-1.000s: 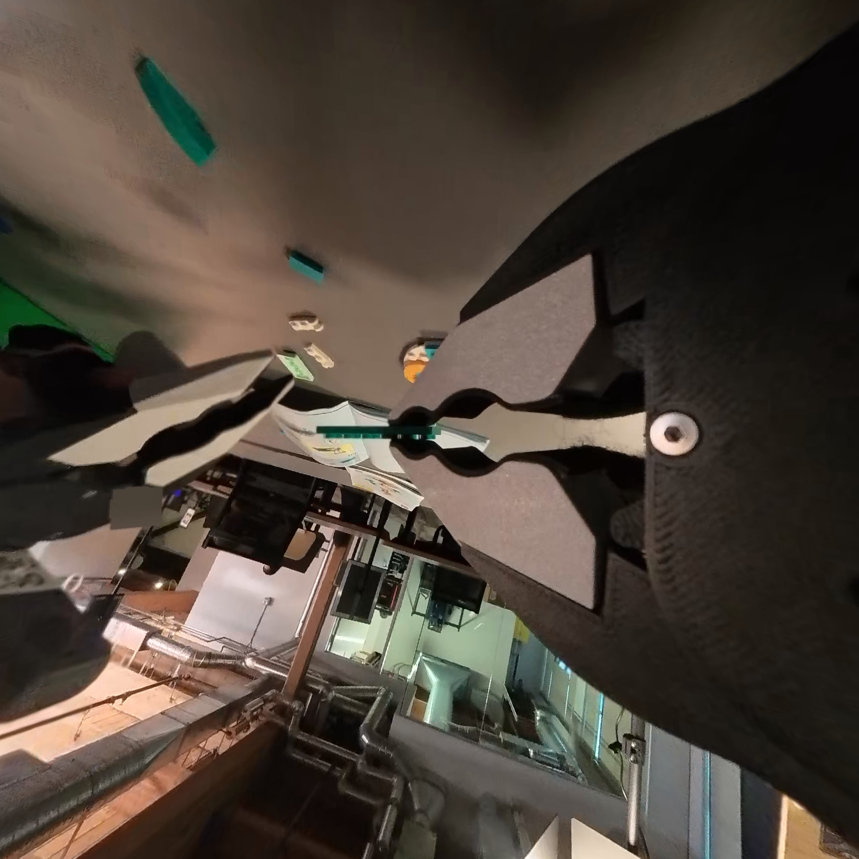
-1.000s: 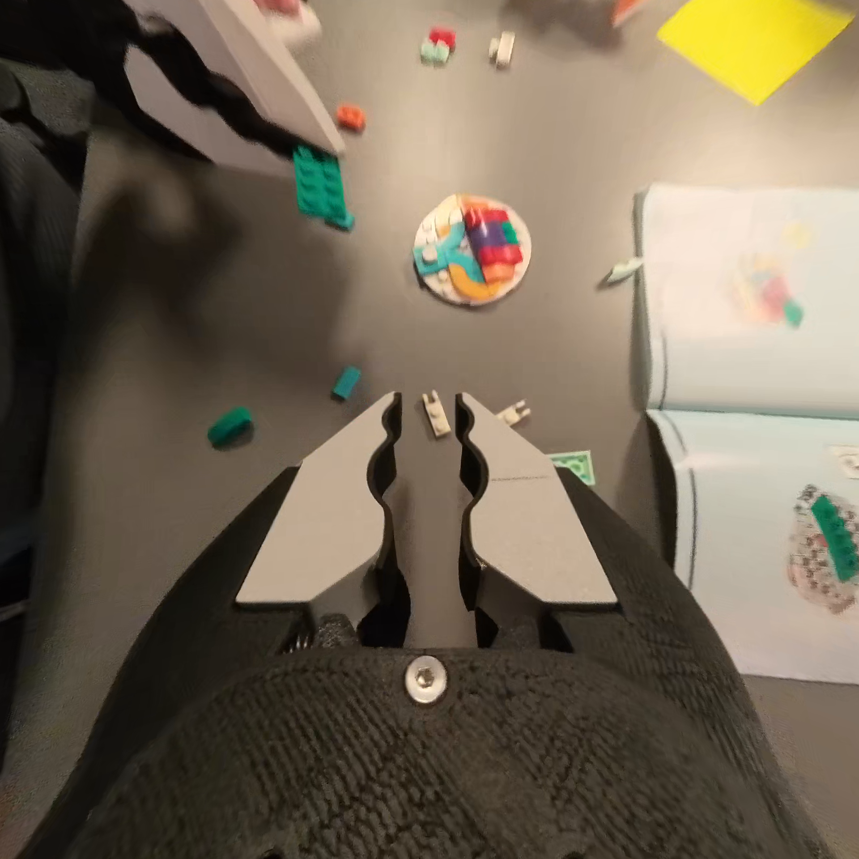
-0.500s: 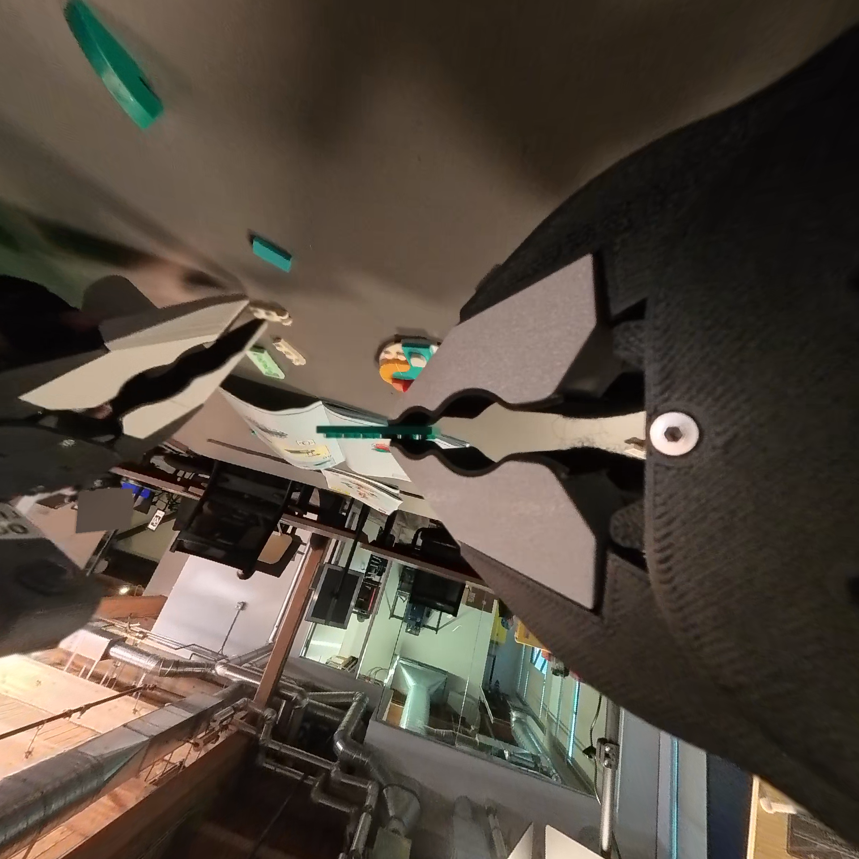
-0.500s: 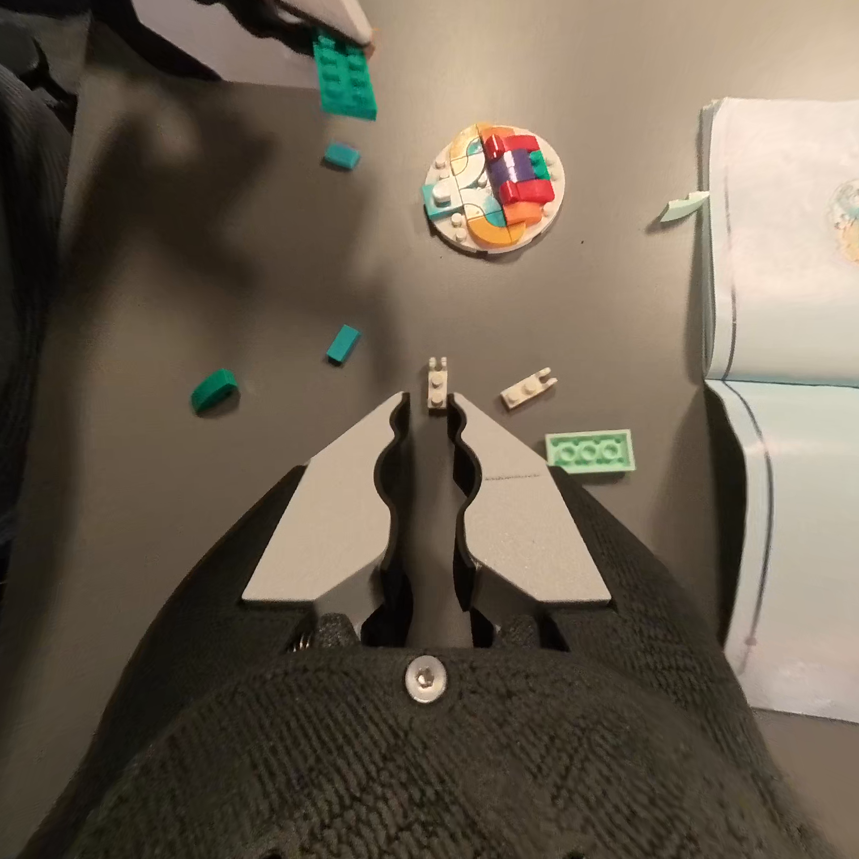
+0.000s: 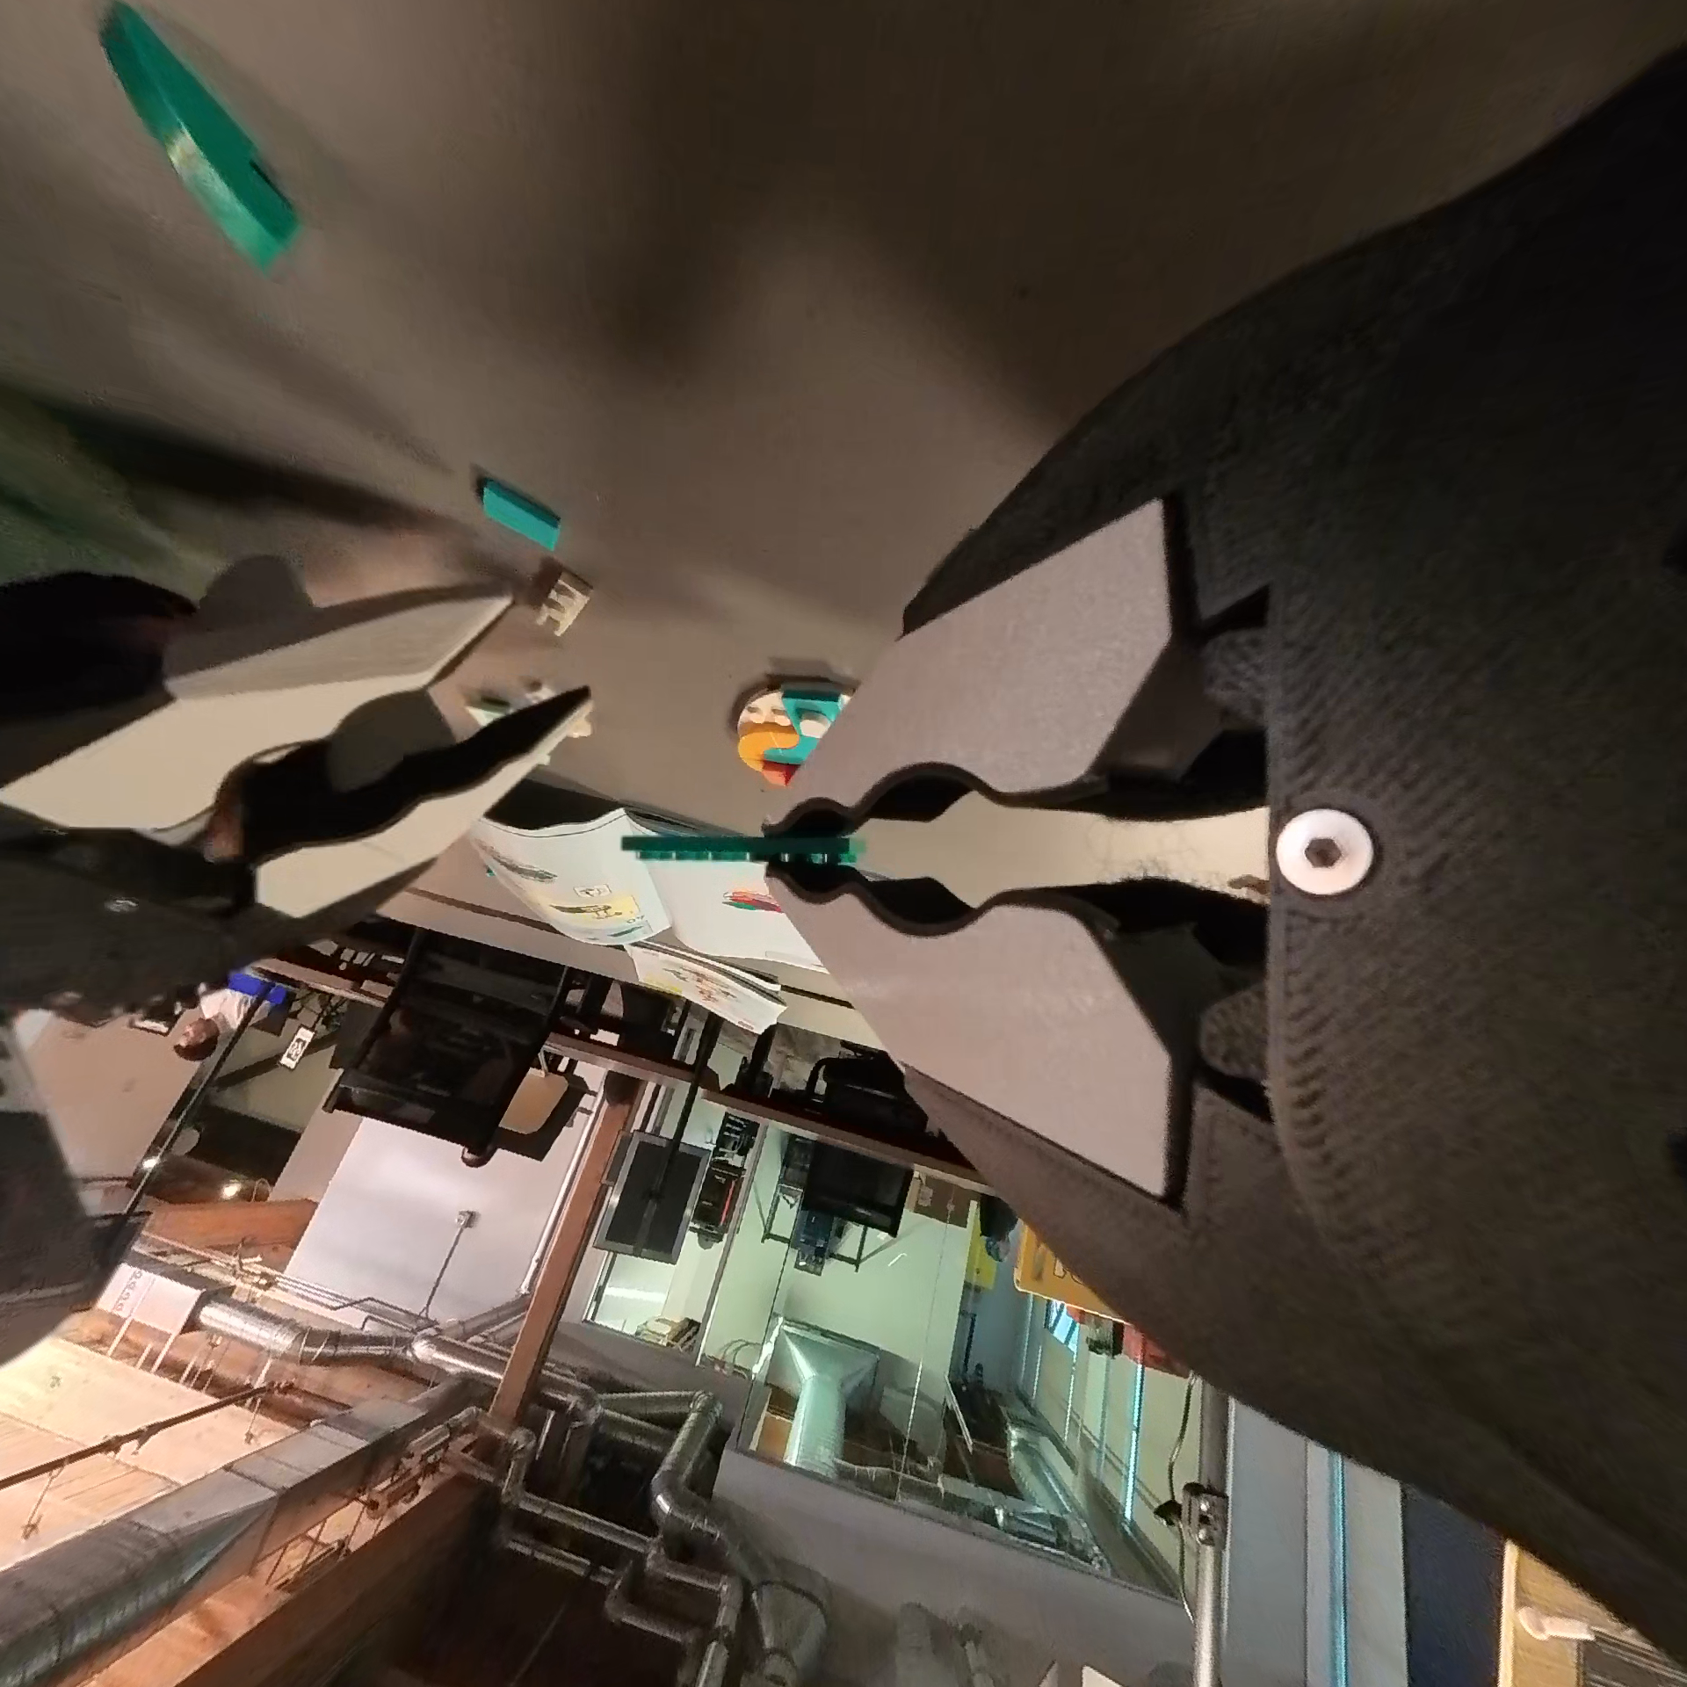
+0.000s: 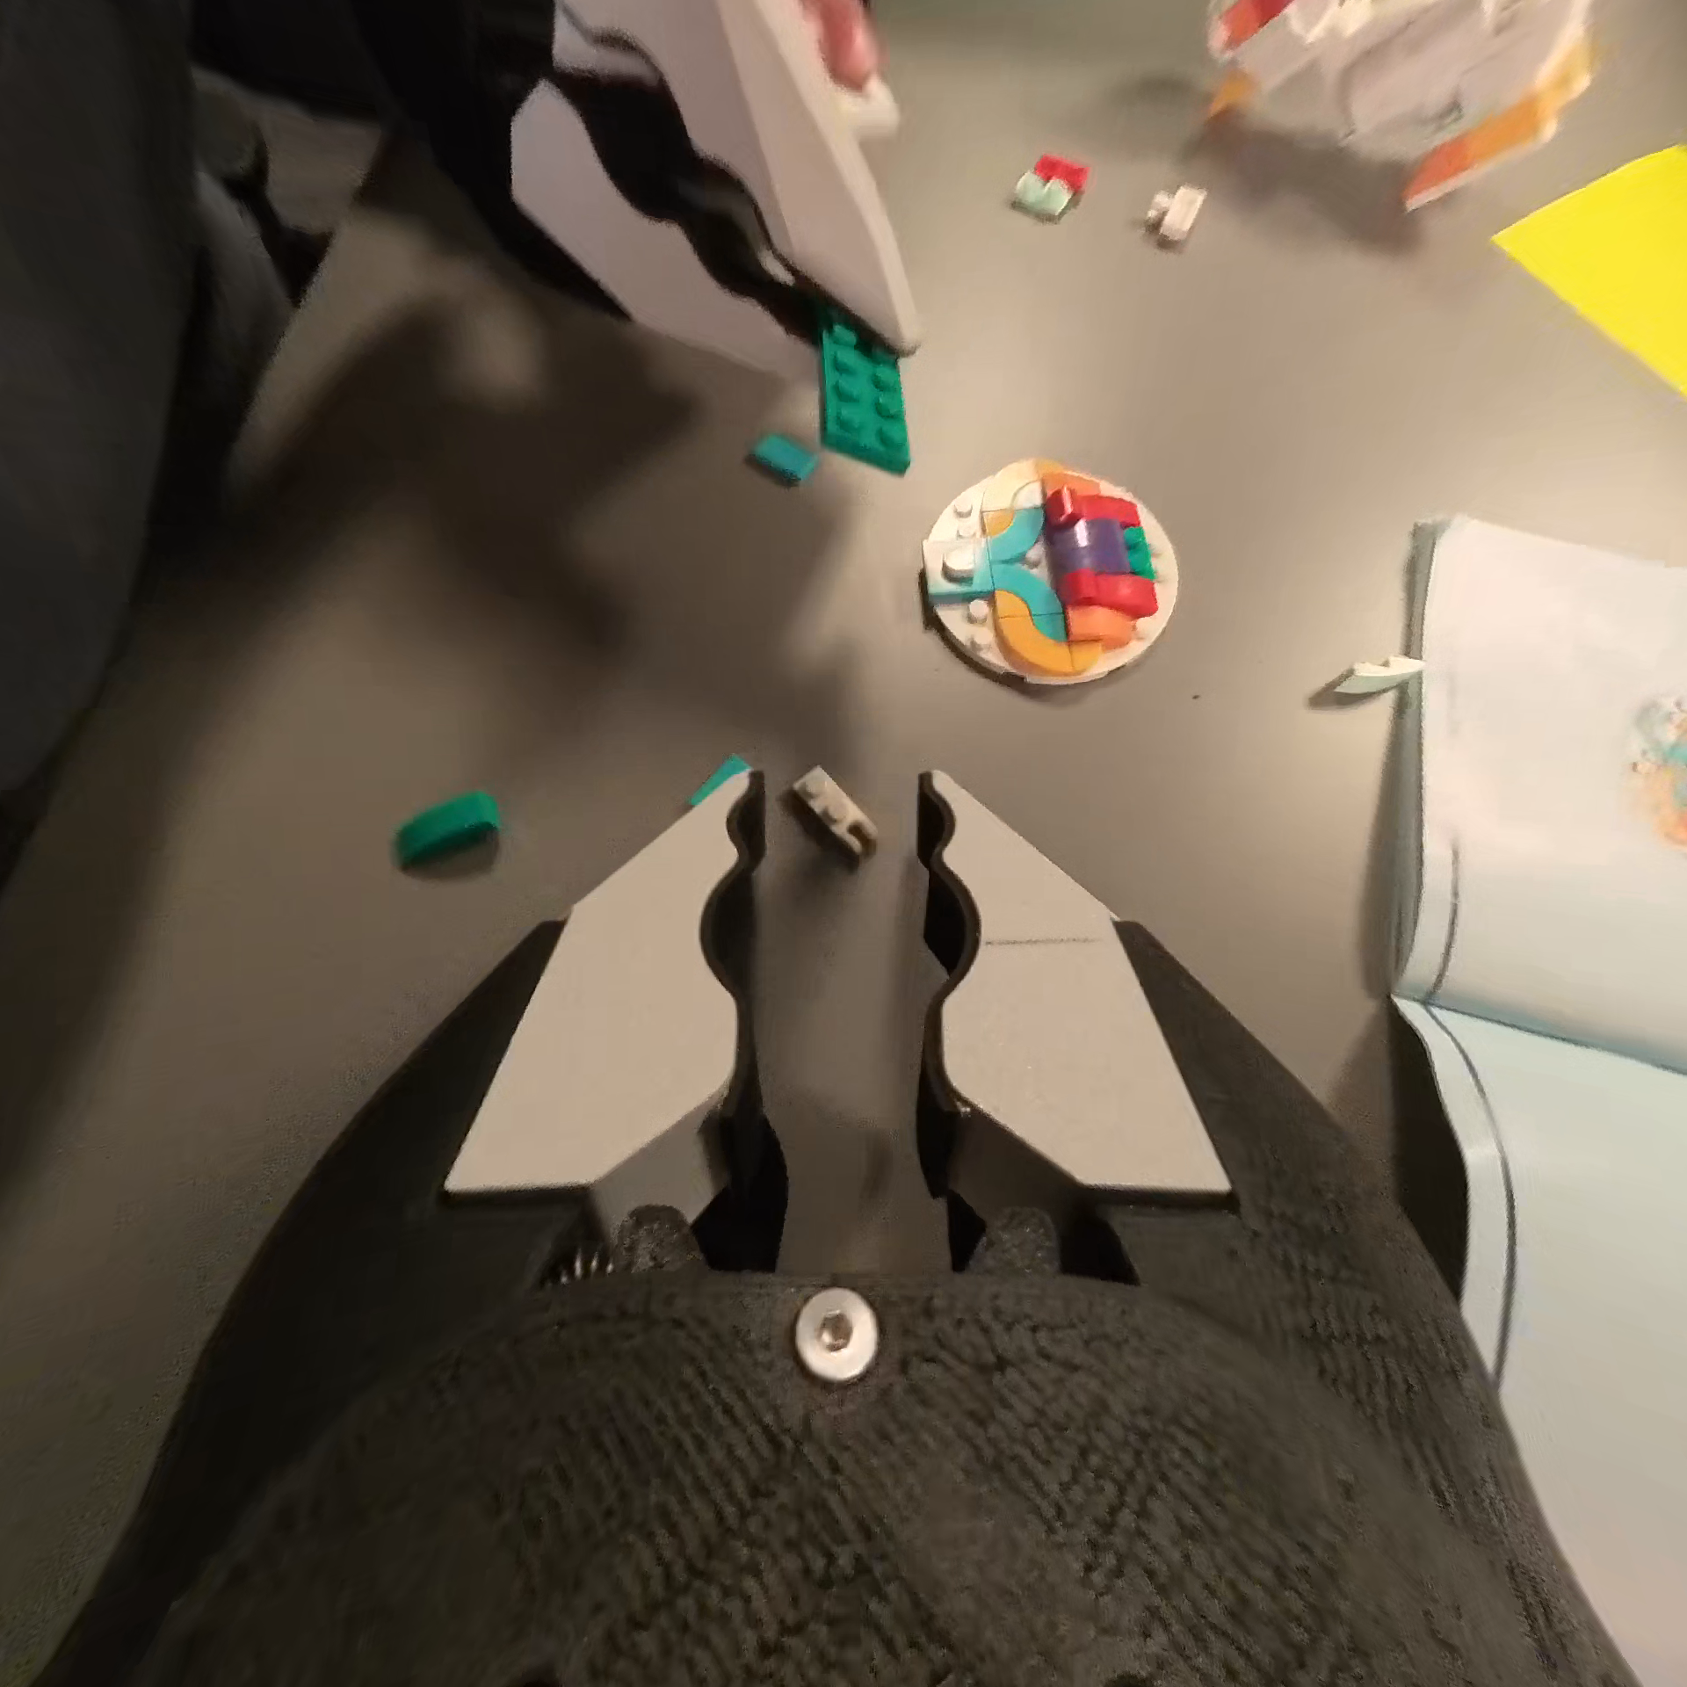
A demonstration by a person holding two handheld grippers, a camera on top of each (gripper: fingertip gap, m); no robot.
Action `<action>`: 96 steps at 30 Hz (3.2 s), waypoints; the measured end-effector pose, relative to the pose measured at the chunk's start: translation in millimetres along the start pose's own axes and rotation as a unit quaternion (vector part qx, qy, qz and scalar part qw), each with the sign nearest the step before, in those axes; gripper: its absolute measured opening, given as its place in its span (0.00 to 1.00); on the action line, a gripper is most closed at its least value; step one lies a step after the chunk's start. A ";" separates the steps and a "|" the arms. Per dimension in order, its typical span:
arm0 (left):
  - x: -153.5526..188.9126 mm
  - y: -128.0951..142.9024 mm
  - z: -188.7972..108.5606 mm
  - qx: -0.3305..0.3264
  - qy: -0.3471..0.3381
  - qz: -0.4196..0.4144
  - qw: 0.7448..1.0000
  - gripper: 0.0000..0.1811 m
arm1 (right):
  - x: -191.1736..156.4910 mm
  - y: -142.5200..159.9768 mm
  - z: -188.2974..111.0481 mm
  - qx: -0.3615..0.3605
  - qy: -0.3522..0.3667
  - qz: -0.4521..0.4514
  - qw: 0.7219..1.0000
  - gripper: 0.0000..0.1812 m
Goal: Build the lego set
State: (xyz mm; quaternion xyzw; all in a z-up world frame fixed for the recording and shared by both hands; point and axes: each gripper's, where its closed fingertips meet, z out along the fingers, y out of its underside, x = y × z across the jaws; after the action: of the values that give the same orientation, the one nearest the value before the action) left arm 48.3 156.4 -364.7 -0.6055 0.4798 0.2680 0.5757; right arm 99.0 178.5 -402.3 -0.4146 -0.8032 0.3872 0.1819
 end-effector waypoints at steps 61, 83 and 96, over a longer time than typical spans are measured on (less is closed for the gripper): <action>-28.7 3.2 -1.1 -0.037 -0.122 0.183 0.975 0.01 | 20.5 -85.7 -1.6 -0.073 -0.039 0.038 0.996 0.04; -29.1 7.7 0.7 -0.048 -0.112 0.168 0.978 0.01 | 33.2 -84.3 10.2 -0.107 0.369 -0.411 0.826 0.20; -24.4 4.3 -1.8 -0.040 -0.088 0.150 0.984 0.02 | 30.5 -84.8 8.0 -0.114 0.352 -0.441 0.818 0.04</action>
State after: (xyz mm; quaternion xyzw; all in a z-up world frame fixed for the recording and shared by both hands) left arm 34.4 161.8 -344.8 -0.5232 0.5012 0.4223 0.5447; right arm 31.5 169.1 -342.7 -0.1421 -0.8199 -0.0005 0.5546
